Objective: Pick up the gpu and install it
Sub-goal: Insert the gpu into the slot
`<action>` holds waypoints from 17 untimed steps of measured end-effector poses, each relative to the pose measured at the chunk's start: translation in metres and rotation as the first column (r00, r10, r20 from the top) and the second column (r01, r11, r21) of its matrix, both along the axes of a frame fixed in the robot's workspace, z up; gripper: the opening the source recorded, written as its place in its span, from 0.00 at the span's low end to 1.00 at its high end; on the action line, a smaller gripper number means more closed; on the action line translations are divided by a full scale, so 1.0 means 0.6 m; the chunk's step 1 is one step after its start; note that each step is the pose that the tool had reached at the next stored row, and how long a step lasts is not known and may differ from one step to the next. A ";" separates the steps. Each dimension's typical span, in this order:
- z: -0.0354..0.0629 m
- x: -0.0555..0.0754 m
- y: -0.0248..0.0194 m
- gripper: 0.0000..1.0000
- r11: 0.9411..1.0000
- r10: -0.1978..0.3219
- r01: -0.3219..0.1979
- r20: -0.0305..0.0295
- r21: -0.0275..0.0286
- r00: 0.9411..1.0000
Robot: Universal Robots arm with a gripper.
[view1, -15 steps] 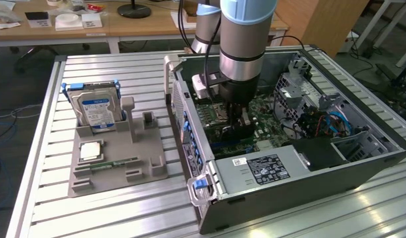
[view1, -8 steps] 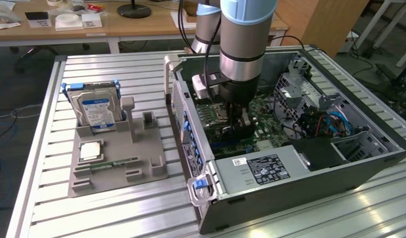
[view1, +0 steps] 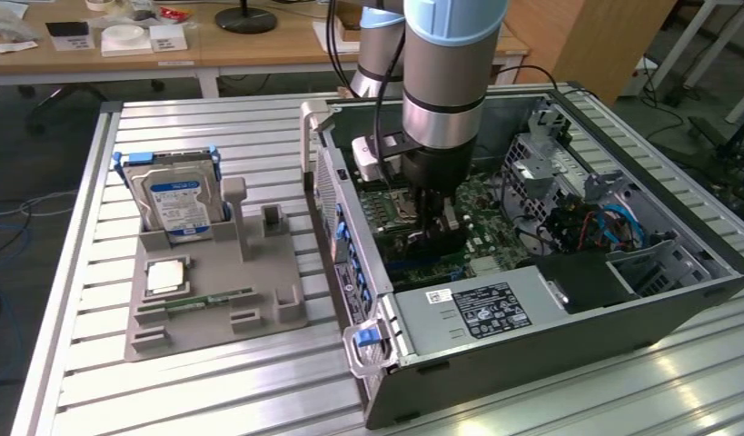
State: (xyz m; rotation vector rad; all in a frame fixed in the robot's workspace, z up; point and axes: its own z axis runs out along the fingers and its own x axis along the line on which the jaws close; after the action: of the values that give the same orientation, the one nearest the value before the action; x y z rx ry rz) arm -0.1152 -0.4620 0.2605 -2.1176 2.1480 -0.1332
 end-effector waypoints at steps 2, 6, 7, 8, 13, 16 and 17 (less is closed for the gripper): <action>0.000 0.000 0.0000 0.33 1.000 0.000 0.000 0.000 0.000 1.000; 0.000 0.000 0.0000 0.33 1.000 0.000 0.000 0.000 0.000 1.000; 0.000 0.001 -0.0001 0.33 1.000 0.000 0.000 0.000 0.001 1.000; 0.000 0.003 -0.0001 0.33 1.000 0.000 0.000 -0.002 0.002 1.000; 0.000 0.013 -0.0001 0.33 1.000 0.000 0.000 -0.017 0.005 1.000; 0.000 0.014 0.0001 0.33 1.000 0.000 0.000 -0.019 0.005 1.000; 0.000 0.016 0.0000 0.33 1.000 0.000 0.000 -0.025 0.005 1.000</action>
State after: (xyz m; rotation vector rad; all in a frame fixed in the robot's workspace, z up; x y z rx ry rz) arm -0.1058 -0.4620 0.2606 -2.1280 2.1602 -0.1017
